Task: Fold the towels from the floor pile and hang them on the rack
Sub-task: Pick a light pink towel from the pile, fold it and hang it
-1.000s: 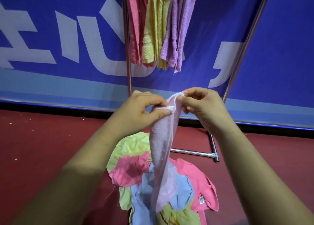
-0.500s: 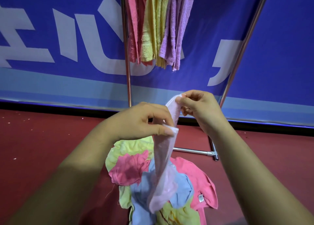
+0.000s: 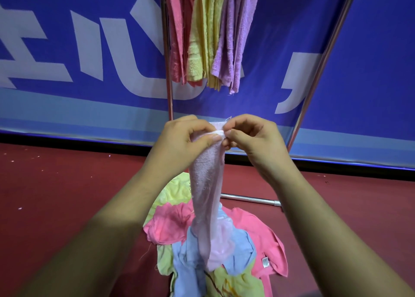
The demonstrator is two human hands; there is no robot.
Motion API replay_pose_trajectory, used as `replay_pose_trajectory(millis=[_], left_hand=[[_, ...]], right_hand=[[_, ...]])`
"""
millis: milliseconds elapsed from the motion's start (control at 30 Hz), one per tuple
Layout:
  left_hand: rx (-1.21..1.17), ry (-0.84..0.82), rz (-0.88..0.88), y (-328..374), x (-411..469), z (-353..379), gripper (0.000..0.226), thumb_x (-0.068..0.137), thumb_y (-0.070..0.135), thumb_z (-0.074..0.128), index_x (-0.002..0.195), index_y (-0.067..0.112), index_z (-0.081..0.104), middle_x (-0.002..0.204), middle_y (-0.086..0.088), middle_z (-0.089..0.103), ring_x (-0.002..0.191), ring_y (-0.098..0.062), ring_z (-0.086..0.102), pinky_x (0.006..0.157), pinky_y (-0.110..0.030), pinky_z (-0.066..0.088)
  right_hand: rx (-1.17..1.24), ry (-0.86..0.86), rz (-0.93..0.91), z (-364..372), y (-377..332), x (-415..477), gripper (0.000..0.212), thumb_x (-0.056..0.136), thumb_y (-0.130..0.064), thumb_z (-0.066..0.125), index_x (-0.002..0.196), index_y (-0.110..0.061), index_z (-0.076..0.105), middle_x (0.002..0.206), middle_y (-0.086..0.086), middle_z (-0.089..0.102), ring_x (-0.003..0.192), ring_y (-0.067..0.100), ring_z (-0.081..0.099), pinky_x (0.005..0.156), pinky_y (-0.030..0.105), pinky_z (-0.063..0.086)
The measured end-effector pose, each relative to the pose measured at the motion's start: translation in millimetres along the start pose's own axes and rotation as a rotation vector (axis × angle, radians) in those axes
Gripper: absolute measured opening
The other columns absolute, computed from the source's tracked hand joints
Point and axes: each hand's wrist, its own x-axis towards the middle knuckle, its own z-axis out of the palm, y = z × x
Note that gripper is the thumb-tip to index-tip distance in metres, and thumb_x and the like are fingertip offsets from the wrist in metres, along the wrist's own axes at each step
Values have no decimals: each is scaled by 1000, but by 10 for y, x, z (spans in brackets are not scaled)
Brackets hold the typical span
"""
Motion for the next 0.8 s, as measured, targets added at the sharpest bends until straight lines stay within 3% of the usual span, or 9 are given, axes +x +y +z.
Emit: replay_pose_trajectory(millis=[67,233,467,667,800], left_hand=[[-15,17,-6,-8,2,0,13,86,32,76,89,20,77,78,2,64,74,-11,58,66,-14,39],[-62,58,-27,-5,7,-6,10,84,32,73,88,23,75,83,0,67,81,-15,62,74,-27,48],[-72,13,-55,22,4,-18,6,88,25,74,87,20,75,81,3,65,78,-8,59,67,-16,42],[-96,-28,-75,-1,2,-24,6,89,23,73,87,18,75,82,4,63,78,-5,59,69,-16,42],[-116,-35,-80,-16,4,-5,3,88,22,74,86,20,76,85,6,57,80,-4,57,72,-15,41]], right_hand=[[-6,-3,14,-11,20,4,10,91,8,60,91,5,70,76,10,68,71,23,64,75,33,58],[-67,-63,16,-26,19,-14,17,85,-5,77,100,2,72,86,9,73,78,15,67,78,25,56],[-125,-76,6,-37,43,-11,9,86,-2,76,93,-3,72,80,7,69,72,14,63,74,28,55],[-172,-105,4,-41,55,-26,14,88,-6,75,99,2,71,94,26,70,79,18,64,84,51,56],[-177,-118,3,-34,65,-40,11,89,-7,74,98,-1,71,90,21,72,79,19,62,79,50,54]])
